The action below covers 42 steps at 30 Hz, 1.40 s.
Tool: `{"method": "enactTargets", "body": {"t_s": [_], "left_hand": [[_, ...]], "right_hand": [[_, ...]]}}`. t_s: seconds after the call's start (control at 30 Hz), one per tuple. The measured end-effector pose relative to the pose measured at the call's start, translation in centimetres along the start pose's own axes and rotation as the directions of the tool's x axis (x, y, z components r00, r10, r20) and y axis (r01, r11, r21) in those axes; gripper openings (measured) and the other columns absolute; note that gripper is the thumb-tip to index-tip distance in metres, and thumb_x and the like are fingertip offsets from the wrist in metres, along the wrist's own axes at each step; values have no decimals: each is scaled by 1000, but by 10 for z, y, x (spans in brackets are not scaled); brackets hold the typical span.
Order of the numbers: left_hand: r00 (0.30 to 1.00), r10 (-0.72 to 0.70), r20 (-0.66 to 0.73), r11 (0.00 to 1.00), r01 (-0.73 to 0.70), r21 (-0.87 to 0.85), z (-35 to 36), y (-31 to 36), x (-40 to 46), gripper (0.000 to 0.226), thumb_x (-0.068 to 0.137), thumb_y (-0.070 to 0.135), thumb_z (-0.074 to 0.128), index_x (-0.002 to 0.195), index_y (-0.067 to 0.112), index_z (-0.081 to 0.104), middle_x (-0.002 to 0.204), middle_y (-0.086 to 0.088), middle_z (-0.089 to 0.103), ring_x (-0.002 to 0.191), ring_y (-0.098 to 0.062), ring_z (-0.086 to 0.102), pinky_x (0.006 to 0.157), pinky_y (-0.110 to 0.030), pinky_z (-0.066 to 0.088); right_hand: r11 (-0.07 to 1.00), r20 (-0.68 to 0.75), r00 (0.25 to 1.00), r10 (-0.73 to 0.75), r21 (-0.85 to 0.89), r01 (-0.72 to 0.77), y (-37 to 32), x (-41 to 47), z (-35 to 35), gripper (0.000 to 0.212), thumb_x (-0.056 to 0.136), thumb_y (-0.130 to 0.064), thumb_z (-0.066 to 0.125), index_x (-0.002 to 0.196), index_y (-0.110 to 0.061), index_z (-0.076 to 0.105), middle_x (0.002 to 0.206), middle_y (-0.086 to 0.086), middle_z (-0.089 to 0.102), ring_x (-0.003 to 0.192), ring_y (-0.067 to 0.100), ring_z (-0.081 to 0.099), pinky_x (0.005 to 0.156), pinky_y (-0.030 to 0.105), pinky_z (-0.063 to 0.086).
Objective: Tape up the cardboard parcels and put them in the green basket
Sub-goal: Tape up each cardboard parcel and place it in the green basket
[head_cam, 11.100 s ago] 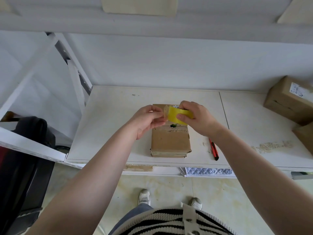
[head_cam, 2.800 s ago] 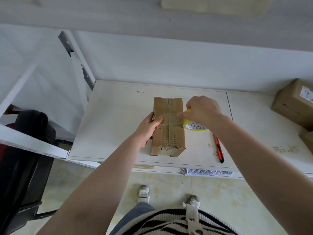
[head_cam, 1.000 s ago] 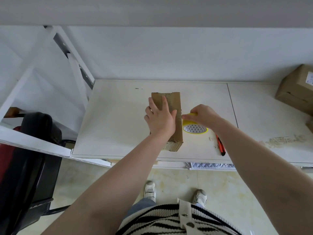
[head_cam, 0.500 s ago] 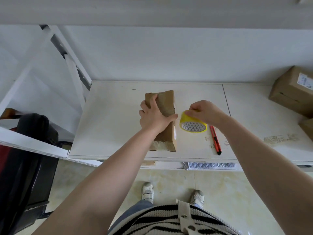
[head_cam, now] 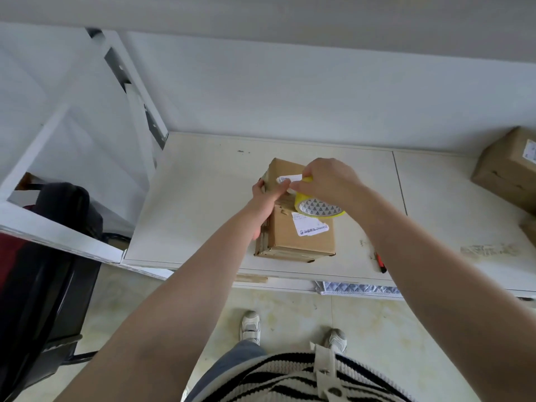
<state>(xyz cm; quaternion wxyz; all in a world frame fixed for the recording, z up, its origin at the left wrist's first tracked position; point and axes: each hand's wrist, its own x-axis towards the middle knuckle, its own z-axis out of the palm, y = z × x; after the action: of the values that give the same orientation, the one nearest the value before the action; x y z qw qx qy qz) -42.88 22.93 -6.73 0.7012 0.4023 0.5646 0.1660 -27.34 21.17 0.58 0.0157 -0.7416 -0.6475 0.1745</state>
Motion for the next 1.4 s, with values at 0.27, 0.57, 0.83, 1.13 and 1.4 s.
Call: {"method": "enactTargets", "body": {"t_s": [0.27,0.57,0.83,1.13,1.4], "left_hand": [[973,203,-114,977,-193,92,-7,-14,13,62,93,50,57,146,25,37,122,8,57,92,-5,59,66,-13,40],[955,255,-149,942,-212,259,-18,-30,23,46,98,54,44,130,24,56,119,1,68,88,-10,64,69,-19,46],[957,259,-135,939,-216,269,-20,-34,26,43,94,53,54,121,20,62,109,3,69,81,-5,65,67,-20,49],[939,306,-159,910,-240,338,-15,-36,24,42,94,54,53,115,21,67,100,10,71,75,1,63,66,-18,52],[942,287,-173,872,-183,455,-17,-26,15,48,92,58,53,123,21,61,110,3,71,72,3,63,56,-12,41]], "right_hand": [[997,133,990,-43,65,35,-2,5,-11,40,89,-55,52,64,-23,51,68,-4,53,74,22,55,55,28,33],[980,3,999,33,-198,-32,-10,9,0,44,85,-63,55,101,-24,68,84,-6,61,79,18,57,54,26,31],[992,88,996,-13,-122,23,-2,8,-3,59,74,-79,53,73,-21,63,72,-4,60,72,18,58,55,27,31],[979,133,971,200,14,-204,77,-5,13,58,72,-70,66,59,-14,58,60,-2,54,61,16,52,53,27,33],[952,202,959,198,193,-238,95,1,47,50,75,-67,66,62,-19,62,66,0,59,67,18,58,56,28,40]]}}
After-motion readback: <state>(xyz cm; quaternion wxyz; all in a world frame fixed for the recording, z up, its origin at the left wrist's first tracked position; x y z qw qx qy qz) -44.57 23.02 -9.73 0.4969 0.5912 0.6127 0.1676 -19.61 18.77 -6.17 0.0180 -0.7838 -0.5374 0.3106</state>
